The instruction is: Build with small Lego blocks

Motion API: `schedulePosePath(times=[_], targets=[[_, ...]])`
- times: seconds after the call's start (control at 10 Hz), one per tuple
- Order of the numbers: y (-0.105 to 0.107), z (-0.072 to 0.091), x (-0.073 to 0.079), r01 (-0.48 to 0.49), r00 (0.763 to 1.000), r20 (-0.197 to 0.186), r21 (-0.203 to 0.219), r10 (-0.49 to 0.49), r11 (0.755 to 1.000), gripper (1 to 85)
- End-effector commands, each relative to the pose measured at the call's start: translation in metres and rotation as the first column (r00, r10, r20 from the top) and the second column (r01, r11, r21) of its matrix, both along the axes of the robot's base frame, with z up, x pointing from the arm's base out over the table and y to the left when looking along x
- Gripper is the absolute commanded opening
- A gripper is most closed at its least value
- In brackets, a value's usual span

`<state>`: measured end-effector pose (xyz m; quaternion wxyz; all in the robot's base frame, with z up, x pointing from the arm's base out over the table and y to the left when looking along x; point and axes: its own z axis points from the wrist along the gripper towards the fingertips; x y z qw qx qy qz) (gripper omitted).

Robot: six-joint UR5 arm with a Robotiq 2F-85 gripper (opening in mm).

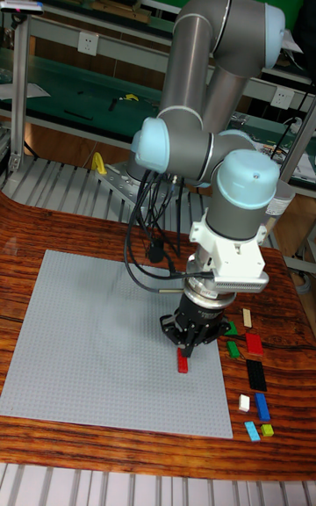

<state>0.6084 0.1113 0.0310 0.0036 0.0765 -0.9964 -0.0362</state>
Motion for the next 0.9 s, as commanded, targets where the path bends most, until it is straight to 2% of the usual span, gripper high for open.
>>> schedulePosePath(times=[0.0, 0.4, 0.5, 0.7, 0.8], targets=[[0.005, 0.016, -0.007, 0.014, 1.000, -0.018, 0.012, -0.014, 1.000, 1.3], [0.006, 0.016, -0.004, 0.018, 1.000, -0.007, 0.002, -0.018, 1.000, 1.3], [0.006, 0.016, 0.000, 0.019, 1.000, 0.007, 0.001, -0.019, 1.000, 1.3], [0.000, 0.015, 0.013, -0.018, 0.998, 0.059, -0.021, 0.019, 1.000, 1.3], [0.000, 0.015, 0.013, -0.048, 0.997, 0.062, -0.023, 0.049, 0.999, 1.3]])
